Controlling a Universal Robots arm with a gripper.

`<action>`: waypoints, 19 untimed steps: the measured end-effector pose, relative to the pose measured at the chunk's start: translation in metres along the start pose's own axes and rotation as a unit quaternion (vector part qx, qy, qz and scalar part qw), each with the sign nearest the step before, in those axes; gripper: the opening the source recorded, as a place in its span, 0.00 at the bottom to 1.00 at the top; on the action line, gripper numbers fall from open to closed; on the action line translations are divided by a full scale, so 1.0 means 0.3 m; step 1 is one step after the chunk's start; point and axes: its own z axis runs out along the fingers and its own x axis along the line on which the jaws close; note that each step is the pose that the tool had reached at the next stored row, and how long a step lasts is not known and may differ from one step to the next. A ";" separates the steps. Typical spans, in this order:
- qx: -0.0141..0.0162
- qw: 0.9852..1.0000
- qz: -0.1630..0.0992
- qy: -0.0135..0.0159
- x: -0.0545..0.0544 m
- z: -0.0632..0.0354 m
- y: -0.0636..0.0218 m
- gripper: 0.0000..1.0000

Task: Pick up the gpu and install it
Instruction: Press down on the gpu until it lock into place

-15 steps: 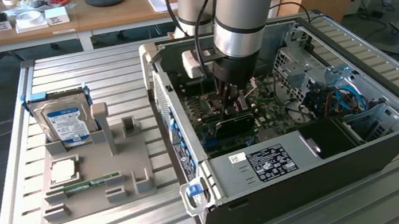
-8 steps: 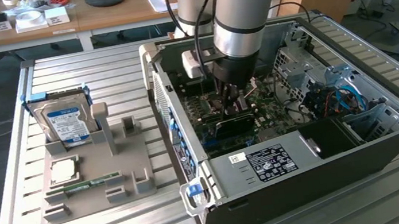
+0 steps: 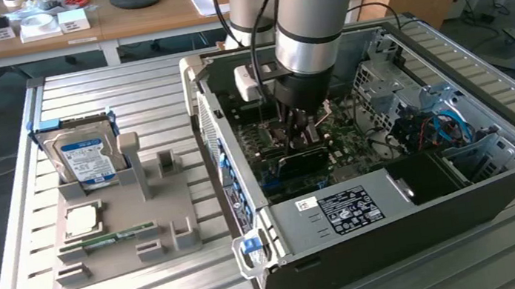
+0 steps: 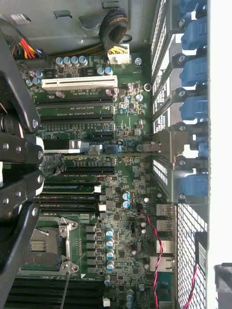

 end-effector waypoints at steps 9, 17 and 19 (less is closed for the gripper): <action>0.000 1.000 0.000 0.000 0.000 0.001 0.000 0.11; 0.000 1.000 0.000 0.000 0.000 0.000 0.000 0.11; 0.000 1.000 0.000 -0.001 -0.001 -0.004 0.000 0.11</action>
